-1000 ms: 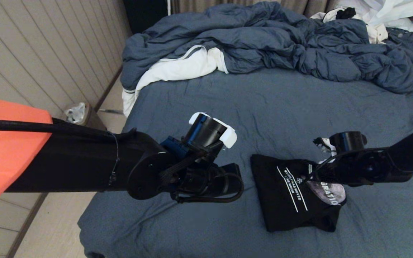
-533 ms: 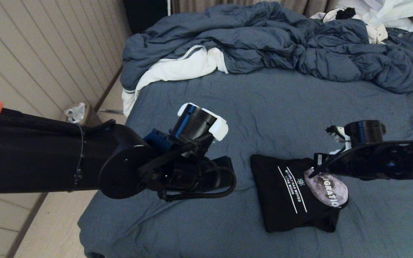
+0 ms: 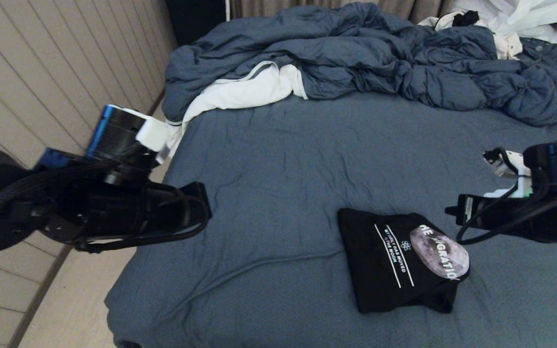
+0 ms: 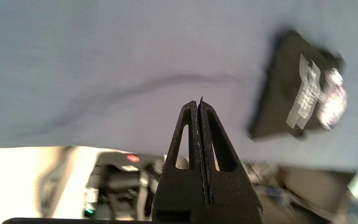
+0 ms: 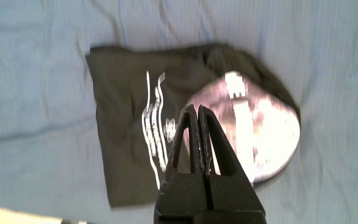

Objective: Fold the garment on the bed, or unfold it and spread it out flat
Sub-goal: Unford the black T-shirt

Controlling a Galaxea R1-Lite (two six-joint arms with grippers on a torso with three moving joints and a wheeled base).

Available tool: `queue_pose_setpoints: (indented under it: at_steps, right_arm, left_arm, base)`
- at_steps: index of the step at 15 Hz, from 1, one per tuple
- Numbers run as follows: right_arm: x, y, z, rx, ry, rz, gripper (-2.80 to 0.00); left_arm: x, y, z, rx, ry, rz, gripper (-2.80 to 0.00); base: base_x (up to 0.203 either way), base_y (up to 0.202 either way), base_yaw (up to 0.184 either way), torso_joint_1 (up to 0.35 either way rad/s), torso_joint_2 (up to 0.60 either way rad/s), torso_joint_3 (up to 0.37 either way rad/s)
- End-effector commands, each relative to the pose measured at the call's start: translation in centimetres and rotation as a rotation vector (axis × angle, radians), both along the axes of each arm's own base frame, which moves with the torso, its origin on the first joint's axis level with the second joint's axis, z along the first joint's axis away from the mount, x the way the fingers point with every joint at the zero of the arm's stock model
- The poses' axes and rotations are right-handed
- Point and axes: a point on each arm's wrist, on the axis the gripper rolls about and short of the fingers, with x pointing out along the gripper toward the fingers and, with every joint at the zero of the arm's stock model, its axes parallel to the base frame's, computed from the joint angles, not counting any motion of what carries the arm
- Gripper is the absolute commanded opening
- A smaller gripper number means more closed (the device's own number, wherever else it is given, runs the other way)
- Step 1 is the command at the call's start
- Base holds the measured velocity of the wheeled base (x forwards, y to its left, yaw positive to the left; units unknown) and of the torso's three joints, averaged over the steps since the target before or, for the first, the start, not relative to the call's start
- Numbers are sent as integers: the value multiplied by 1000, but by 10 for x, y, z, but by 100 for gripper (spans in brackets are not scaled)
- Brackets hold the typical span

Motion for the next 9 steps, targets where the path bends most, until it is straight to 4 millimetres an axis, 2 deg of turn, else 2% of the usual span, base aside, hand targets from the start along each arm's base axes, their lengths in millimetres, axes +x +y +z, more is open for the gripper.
queue_pose_setpoints:
  at_steps: [1,3,5,9]
  right_arm:
    - [-30,2,2,-1,-16,1,-280]
    - [-60,4,8,-4,-50,1,-280]
    - [-97,8,10,-10,-97,10,-280]
    - [-177,15,6,-37,-232,52,-280]
  left_arm:
    - [-35,56,20,-16,-99,89,-280]
    - [-68,88,16,22,-151,140,-280]
    - [-100,118,-13,125,-151,290,-280]
    - [-168,148,-41,166,-274,435,-280]
  base:
    - [0,0,0,0,0,0]
    - [0,0,0,0,0,0]
    - [0,0,0,0,0,0]
    - [0,0,0,0,0,0]
